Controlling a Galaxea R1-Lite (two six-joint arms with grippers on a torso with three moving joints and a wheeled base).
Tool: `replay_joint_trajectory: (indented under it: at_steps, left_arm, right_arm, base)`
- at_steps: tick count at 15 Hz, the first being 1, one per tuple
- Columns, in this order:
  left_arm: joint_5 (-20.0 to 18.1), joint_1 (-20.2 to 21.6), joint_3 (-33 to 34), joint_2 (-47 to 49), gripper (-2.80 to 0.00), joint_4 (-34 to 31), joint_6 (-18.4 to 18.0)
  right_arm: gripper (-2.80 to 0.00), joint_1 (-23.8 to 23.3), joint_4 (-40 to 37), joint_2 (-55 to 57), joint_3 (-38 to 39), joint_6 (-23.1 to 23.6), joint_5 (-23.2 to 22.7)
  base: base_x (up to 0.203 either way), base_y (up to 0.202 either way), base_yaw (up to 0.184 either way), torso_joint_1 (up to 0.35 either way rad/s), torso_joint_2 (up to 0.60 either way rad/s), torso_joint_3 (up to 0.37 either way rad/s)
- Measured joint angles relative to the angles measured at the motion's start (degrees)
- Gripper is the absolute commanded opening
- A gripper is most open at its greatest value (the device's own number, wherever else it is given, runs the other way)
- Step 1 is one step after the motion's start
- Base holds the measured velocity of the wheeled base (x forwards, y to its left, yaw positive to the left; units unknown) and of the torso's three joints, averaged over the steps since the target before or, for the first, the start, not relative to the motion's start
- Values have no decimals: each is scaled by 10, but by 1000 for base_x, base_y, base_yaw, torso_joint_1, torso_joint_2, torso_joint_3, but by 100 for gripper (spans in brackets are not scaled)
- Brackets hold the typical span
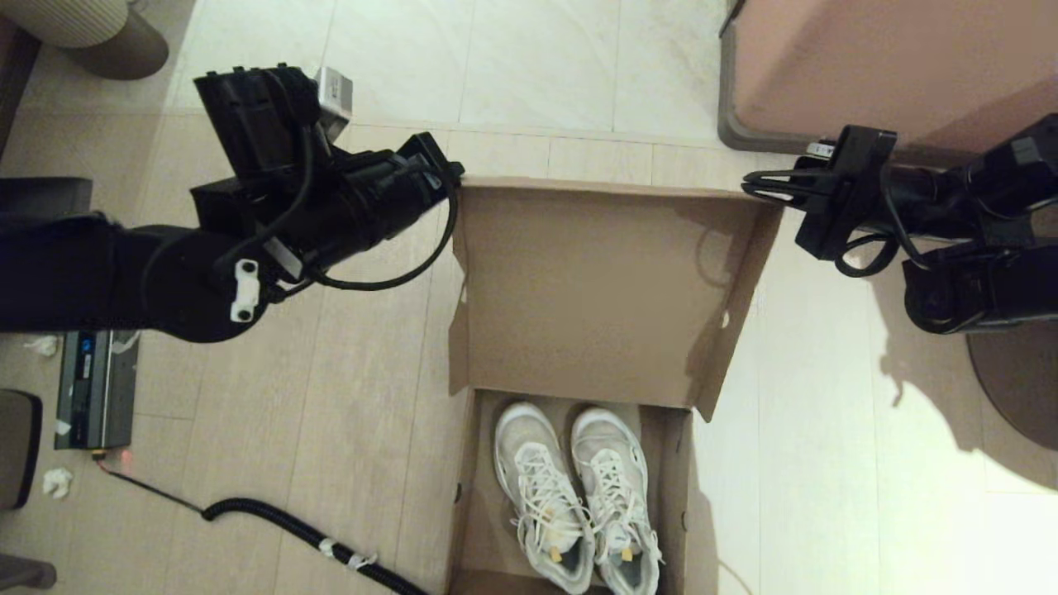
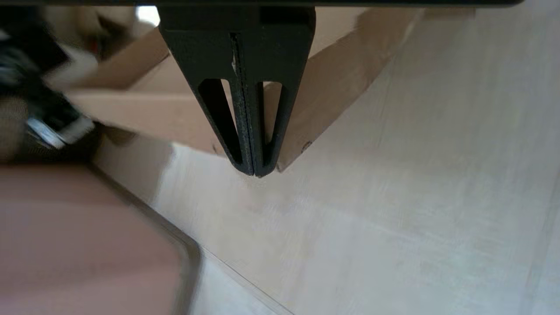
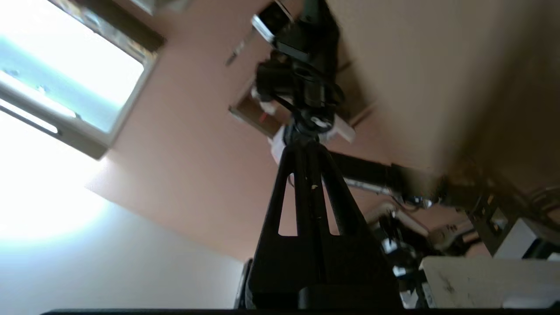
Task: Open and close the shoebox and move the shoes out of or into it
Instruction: Close the shoe box
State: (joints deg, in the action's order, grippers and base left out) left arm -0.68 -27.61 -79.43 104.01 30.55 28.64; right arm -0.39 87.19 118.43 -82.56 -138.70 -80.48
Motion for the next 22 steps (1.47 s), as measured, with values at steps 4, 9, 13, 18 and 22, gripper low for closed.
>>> replay_joint_trajectory:
  at_steps: [4,9,13,18,22]
  left_arm:
    - [-2,3,-36,-42,-280,-68,-3]
    - [-2,30,-39,-26,-280,-61,-7]
    - [-10,81,-31,66,-280,-34,-7]
    - [-26,108,-52,227,-280,38,-6]
    - [-25,100,-59,265,-280,41,-9]
  right_arm:
    - [-280,11,0,1,6,9,-4]
    - [-280,-28,0,11,-3,17,-14]
    - [-280,-85,0,66,-2,54,-16]
    - [-280,-101,-1,159,5,261,10]
    - [-280,-97,-21,206,-36,476,213]
  base:
    - [0,0,0,0,0,0]
    - [0,0,0,0,0,0]
    - [0,0,0,0,0,0]
    - [0,0,0,0,0,0]
    - [0,0,0,0,0,0]
